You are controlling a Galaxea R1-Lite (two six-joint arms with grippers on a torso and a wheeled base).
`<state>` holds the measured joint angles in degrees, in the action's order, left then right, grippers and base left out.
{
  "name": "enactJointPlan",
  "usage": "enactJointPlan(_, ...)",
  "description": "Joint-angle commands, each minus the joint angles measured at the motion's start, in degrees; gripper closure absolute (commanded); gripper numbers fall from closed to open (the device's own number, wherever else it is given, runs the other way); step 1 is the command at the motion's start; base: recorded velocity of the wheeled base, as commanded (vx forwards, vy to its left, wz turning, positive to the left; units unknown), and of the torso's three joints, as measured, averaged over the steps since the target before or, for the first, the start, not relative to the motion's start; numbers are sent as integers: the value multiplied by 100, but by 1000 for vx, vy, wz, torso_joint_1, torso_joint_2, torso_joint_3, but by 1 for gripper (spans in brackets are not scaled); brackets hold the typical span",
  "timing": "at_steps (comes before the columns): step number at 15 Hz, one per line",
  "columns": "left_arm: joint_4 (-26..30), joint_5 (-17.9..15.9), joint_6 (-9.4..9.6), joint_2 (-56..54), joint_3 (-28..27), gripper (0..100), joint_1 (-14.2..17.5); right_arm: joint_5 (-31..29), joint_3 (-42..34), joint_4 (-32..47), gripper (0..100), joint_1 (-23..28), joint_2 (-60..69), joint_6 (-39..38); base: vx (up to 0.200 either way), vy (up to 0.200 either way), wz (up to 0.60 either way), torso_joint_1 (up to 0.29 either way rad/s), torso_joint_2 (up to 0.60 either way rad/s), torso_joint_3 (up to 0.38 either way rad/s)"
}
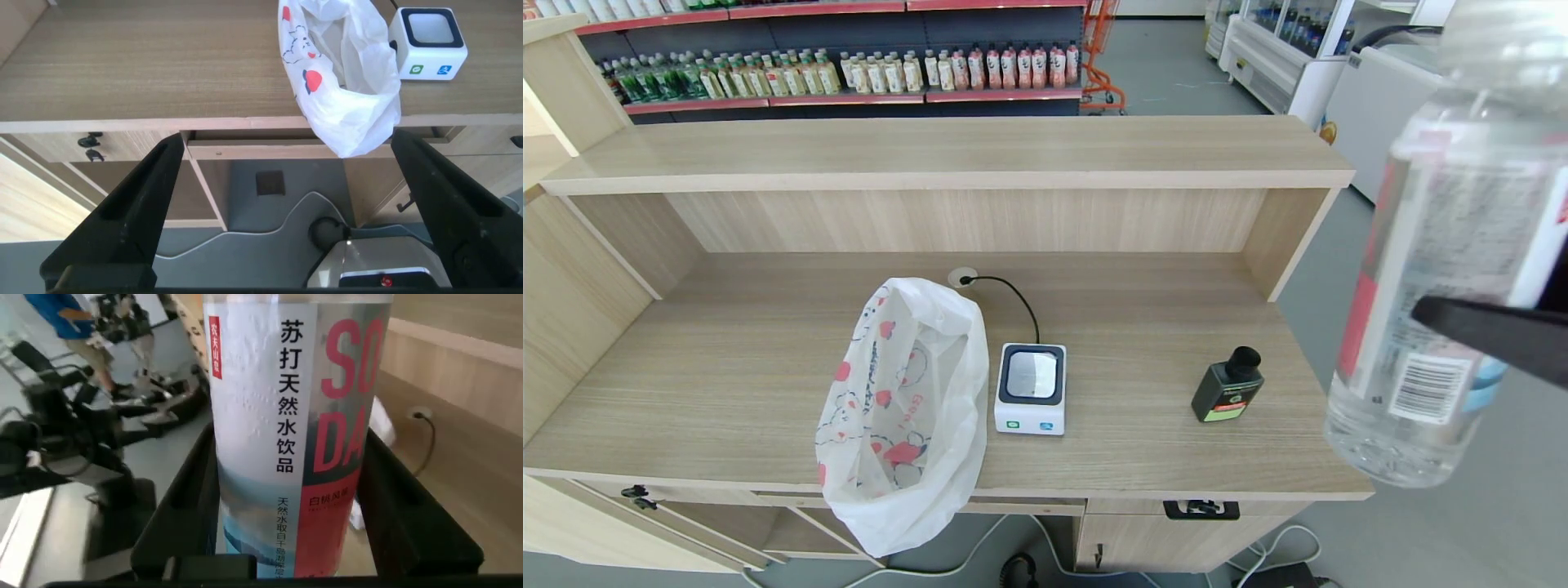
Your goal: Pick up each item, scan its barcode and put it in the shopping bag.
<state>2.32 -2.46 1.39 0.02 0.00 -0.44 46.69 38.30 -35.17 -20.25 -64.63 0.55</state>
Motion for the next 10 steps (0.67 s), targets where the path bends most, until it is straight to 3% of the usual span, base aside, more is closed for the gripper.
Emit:
enactJointPlan(1, -3, 0, 2, -2, 0, 0, 0, -626, 2, 1179, 100, 900, -295, 1800, 0, 0, 0, 0, 0, 0)
enactJointPlan(3, -3, 0, 2, -2, 0, 0, 0, -898, 2, 1759, 100, 1155, -330, 2986, 0, 0, 0, 0, 0, 0)
enactJointPlan(6, -3, 0, 2, -2, 0, 0, 0, -890, 19, 1750, 100, 1269, -436, 3619, 0, 0, 0, 0, 0, 0)
enactJointPlan(10, -3, 0, 2, -2, 0, 0, 0, -881, 151, 1750, 100, 1963, -840, 5166, 0, 0, 0, 0, 0, 0)
